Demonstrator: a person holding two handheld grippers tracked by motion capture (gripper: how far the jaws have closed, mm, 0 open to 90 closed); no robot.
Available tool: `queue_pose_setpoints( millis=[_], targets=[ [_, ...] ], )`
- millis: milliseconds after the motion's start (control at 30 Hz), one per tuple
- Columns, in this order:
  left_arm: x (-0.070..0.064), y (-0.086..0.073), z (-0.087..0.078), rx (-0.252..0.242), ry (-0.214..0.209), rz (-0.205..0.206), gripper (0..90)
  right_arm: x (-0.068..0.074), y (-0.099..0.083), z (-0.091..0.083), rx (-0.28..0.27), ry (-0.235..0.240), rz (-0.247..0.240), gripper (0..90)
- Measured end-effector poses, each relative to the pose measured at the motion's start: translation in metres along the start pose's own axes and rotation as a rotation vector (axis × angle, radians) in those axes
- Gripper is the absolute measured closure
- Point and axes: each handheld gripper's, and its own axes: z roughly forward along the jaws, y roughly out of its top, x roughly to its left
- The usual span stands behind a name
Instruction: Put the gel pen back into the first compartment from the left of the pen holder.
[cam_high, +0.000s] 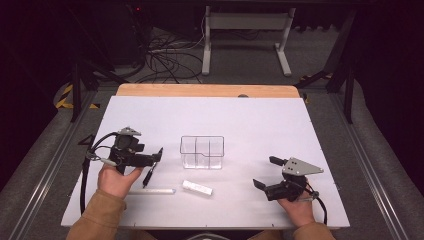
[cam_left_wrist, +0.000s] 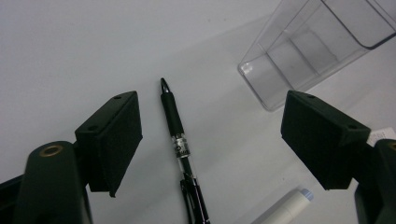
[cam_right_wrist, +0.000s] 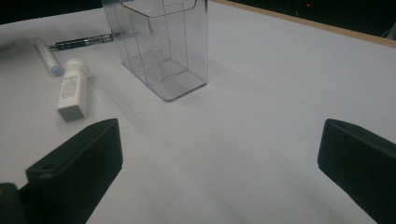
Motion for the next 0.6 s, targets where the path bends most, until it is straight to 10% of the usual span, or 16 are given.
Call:
queue_pose_setpoints(
  millis=[600],
  targets=[
    [-0.001,0.014,0.018,0.076,0.066,-0.005,33.5,0.001,0.0,0.0,0.001,0.003,-0.007,0.4]
  ],
)
